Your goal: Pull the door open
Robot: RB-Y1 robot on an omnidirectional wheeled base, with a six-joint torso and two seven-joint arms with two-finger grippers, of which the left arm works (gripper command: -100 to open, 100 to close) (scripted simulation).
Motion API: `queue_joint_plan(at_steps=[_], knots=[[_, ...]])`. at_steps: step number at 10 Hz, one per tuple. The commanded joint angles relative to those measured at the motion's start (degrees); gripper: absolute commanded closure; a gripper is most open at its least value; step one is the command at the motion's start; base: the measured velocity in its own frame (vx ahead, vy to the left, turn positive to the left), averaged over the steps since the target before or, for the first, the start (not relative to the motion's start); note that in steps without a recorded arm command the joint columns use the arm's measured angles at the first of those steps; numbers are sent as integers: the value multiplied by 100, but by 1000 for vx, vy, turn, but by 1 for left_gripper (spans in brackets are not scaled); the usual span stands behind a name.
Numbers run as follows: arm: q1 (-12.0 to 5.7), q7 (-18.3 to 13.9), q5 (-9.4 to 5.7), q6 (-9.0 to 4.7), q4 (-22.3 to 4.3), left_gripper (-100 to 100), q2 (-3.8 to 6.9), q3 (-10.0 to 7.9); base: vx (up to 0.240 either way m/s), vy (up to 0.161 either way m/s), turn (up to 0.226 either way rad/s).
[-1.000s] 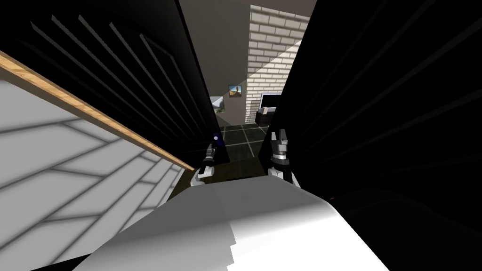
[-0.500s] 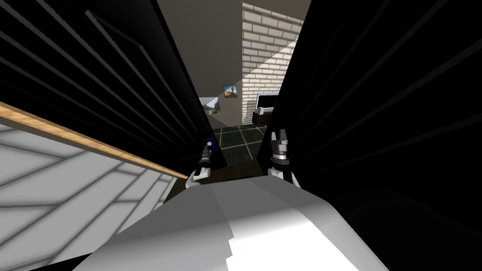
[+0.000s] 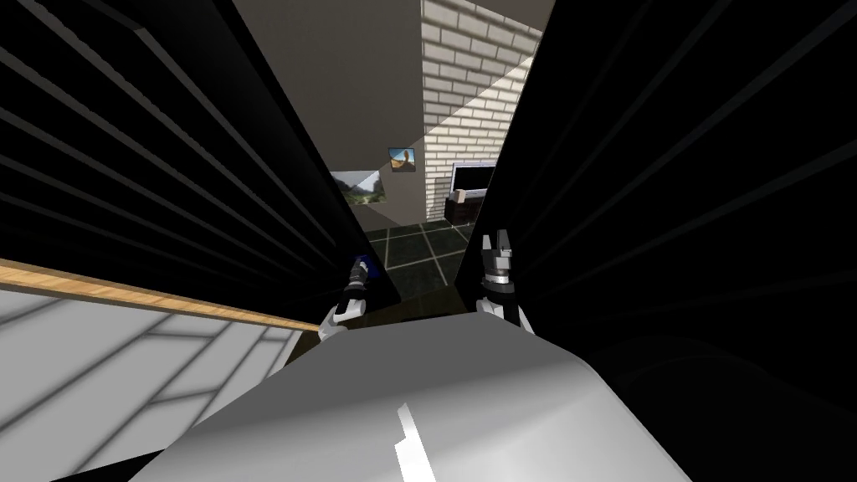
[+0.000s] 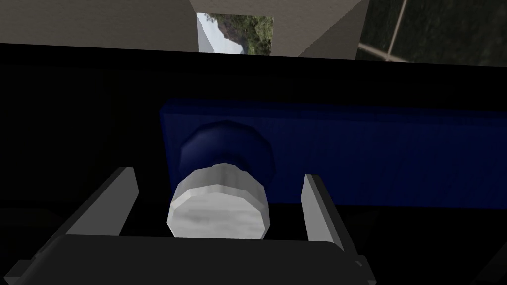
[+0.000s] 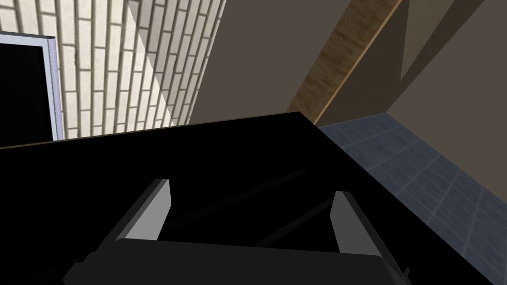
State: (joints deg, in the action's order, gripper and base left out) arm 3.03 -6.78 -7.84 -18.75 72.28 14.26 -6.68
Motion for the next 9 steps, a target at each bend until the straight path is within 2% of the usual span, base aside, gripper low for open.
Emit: queue_joint_plan(at_steps=[1,6,9], knots=[[4,3,1,15,11,100,-1,3,-7,0,-1],[4,3,1,15,11,100,-1,3,-11,0,-2],[94,-160,-26,-47,39,100,181,167,-172,65,-141]])
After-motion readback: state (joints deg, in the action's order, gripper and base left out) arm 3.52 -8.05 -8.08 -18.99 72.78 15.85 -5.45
